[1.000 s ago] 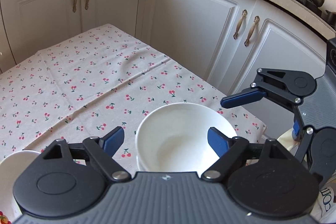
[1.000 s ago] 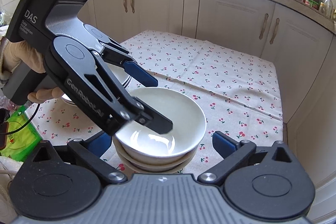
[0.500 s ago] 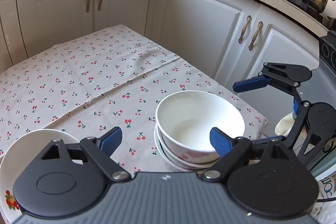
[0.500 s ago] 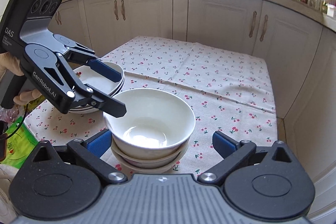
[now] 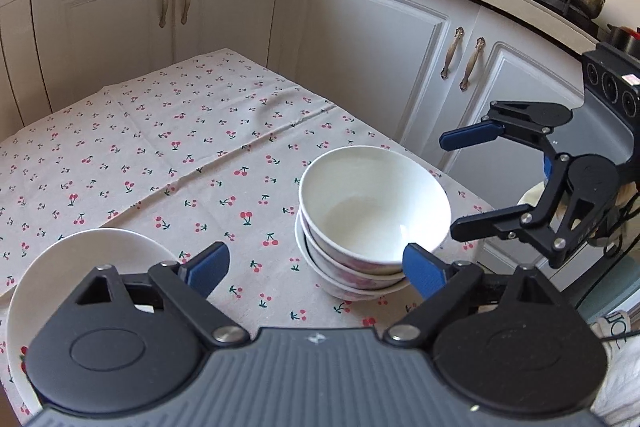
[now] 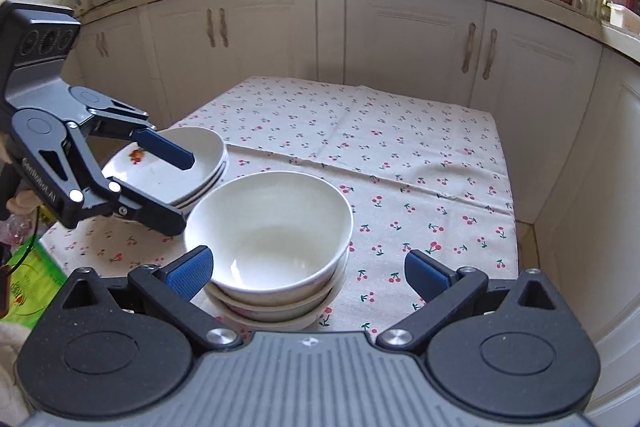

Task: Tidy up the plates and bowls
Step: 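Lower the bowl onto the bowl stack and open the left tool, then grasp the three-bowl stack rim with the left tool while the right tool grasps the opposite rim, then carry the bowl stack with both tools and lower it onto the fruit-decal plates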

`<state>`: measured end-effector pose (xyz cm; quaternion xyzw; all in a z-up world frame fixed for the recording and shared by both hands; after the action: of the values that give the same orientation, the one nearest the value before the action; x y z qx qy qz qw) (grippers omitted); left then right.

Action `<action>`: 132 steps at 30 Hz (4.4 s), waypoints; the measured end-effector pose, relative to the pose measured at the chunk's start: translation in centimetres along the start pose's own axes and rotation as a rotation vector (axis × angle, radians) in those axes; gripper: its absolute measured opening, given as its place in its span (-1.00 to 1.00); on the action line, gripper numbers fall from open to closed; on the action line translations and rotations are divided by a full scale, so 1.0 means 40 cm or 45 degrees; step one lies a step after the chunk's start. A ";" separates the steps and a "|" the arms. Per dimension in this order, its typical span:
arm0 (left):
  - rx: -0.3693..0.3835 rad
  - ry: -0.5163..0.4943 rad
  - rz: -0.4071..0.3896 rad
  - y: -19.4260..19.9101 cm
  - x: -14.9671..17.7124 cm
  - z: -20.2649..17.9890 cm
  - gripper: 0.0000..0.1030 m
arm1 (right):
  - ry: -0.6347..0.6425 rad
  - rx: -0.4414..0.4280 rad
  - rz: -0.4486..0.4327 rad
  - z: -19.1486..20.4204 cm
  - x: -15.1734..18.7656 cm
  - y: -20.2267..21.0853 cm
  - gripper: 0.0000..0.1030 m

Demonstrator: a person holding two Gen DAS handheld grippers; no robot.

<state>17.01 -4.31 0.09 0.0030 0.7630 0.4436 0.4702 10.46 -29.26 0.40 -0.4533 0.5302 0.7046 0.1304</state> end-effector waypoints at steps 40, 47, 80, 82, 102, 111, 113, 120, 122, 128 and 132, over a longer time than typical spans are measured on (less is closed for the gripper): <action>0.350 -0.516 0.268 -0.217 0.023 -0.024 0.62 | 0.445 -0.299 0.337 0.013 0.038 -0.202 0.84; 0.373 -0.545 0.280 -0.225 0.020 -0.022 0.57 | 0.427 -0.335 0.346 0.009 0.032 -0.209 0.74; 0.185 -0.517 0.129 -0.035 0.034 0.011 0.54 | 0.604 -0.296 0.290 0.136 -0.092 -0.186 0.74; 0.146 -0.500 0.115 -0.002 0.043 0.031 0.54 | 0.647 -0.305 0.275 0.163 -0.113 -0.195 0.74; -0.109 -0.304 0.111 0.132 0.135 0.237 0.54 | 0.897 -0.466 0.248 0.369 -0.247 -0.420 0.74; -0.098 -0.273 0.142 0.112 0.151 0.261 0.53 | 0.877 -0.484 0.291 0.379 -0.252 -0.486 0.74; -0.090 -0.268 0.146 0.109 0.151 0.266 0.53 | 0.875 -0.483 0.297 0.380 -0.252 -0.493 0.74; -0.075 -0.245 0.160 0.103 0.159 0.279 0.53 | 0.852 -0.497 0.320 0.372 -0.249 -0.507 0.74; -0.072 -0.243 0.157 0.102 0.160 0.282 0.53 | 0.847 -0.504 0.324 0.371 -0.251 -0.511 0.74; -0.074 -0.236 0.156 0.098 0.158 0.291 0.53 | 0.823 -0.518 0.329 0.363 -0.256 -0.518 0.74; -0.080 -0.241 0.160 0.096 0.155 0.289 0.53 | 0.787 -0.532 0.345 0.353 -0.259 -0.525 0.74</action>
<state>20.28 8.43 -3.62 0.0780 0.6992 0.4936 0.5112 23.09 -5.50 -4.39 -0.5869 0.4446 0.6384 -0.2245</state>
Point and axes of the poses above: each gripper's, at about its wrist camera, not at the fingertips, and y roughly against the way its jaws point, z to its left, x to its underside, the point moved 2 cm from there along -y, roughly the way its jaws point
